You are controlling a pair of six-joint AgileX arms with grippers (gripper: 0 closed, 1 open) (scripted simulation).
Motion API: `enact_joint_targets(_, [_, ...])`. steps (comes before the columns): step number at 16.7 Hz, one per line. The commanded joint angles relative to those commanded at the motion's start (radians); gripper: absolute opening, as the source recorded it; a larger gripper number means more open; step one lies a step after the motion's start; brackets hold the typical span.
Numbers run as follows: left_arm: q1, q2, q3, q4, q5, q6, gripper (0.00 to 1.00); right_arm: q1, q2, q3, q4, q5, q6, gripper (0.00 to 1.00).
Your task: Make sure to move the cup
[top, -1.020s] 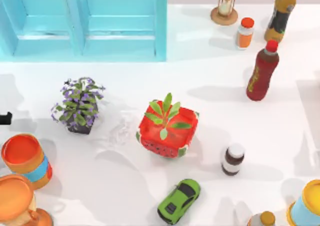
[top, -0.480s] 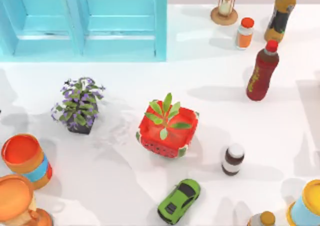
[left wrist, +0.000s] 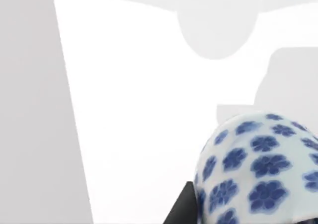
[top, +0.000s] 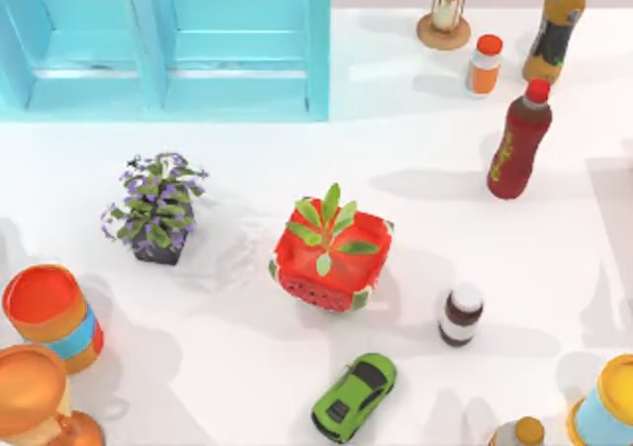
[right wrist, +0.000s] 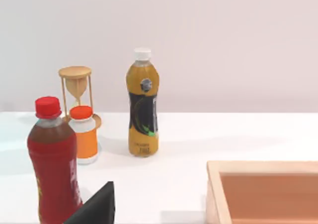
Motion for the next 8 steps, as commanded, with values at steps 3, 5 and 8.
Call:
enact_joint_targets(3, [0.077,0.035,0.067,-0.064,-0.003,0.01,0.0,0.0,0.0,0.0,0.0,0.0,0.0,1.0])
enact_joint_targets(5, [0.088,0.046,0.079,-0.076,-0.004,0.011,0.0,0.0,0.0,0.0,0.0,0.0,0.0,1.0])
enact_joint_targets(8, [0.084,0.042,0.076,-0.073,-0.005,0.013,0.0,0.0,0.0,0.0,0.0,0.0,0.0,1.0])
